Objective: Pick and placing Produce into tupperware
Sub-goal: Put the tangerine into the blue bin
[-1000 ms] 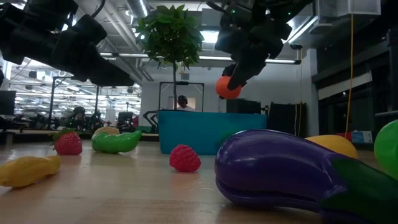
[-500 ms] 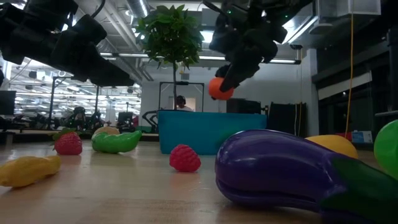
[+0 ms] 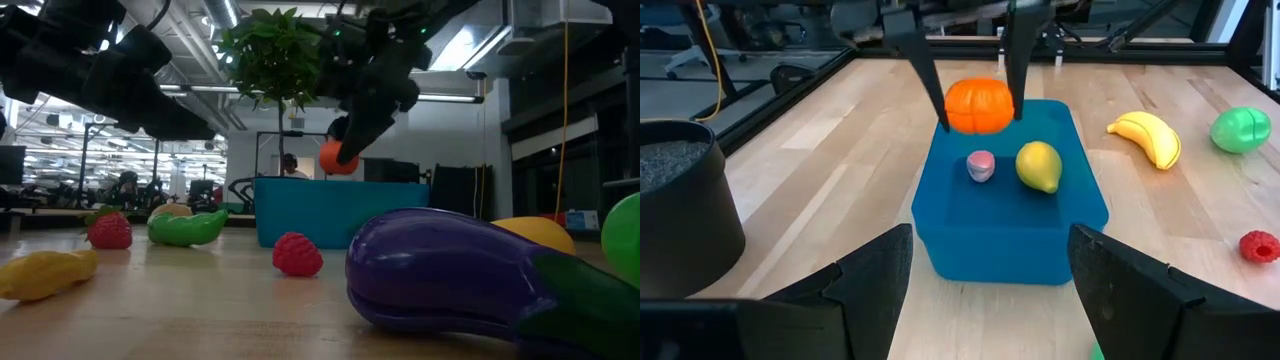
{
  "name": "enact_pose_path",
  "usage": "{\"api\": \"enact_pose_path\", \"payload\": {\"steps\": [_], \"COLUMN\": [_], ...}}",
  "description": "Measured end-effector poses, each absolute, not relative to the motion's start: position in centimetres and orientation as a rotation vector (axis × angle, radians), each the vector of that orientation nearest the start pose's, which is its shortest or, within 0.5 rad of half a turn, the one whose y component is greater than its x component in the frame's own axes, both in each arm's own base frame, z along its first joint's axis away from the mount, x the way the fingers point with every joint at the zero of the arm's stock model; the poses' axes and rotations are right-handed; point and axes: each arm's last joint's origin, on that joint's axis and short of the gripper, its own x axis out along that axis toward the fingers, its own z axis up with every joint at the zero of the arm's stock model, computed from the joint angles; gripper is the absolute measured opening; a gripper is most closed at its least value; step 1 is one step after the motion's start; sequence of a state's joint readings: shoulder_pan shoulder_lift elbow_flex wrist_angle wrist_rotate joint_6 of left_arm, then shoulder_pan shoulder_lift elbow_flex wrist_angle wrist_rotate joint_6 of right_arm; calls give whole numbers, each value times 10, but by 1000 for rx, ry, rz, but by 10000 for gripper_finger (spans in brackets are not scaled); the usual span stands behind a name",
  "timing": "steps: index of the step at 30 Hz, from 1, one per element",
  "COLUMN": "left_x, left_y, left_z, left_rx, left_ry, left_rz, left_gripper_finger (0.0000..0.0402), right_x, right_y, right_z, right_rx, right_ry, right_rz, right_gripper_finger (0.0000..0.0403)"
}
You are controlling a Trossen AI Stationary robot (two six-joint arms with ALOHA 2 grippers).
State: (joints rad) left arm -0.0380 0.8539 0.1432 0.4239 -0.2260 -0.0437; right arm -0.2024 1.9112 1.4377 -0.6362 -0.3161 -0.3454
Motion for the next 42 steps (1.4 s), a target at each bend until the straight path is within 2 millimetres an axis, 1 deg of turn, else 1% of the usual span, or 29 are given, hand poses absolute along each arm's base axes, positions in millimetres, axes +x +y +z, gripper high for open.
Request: {"api": "enact_pose_path", "payload": {"steps": [8, 14, 24, 28, 39, 42], "left_x": [163, 163, 163, 163, 163, 163], "left_y": [0, 0, 0, 0, 0, 0], "left_z": [159, 159, 159, 159, 159, 159], "left_rx": [-5, -5, -4, -4, -4, -4], "left_ry": [297, 297, 301, 301, 301, 301], "left_rz": [193, 194, 194, 194, 193, 193], "left_gripper_finger": [261, 261, 261, 261, 261, 261], "right_x": [396, 397, 400, 401, 406, 406], "right_y": [-74, -73, -60, -57, -49, -47], "right_z": [187, 182, 181, 181, 182, 180], "right_rx": [-9, -7, -35, -82, -112, -140], "right_ry": [1096, 1106, 1106, 1123, 1081, 1090], "right_rz": [280, 284, 299, 258, 260, 232], "right_gripper_finger": [243, 243, 243, 243, 243, 243]}}
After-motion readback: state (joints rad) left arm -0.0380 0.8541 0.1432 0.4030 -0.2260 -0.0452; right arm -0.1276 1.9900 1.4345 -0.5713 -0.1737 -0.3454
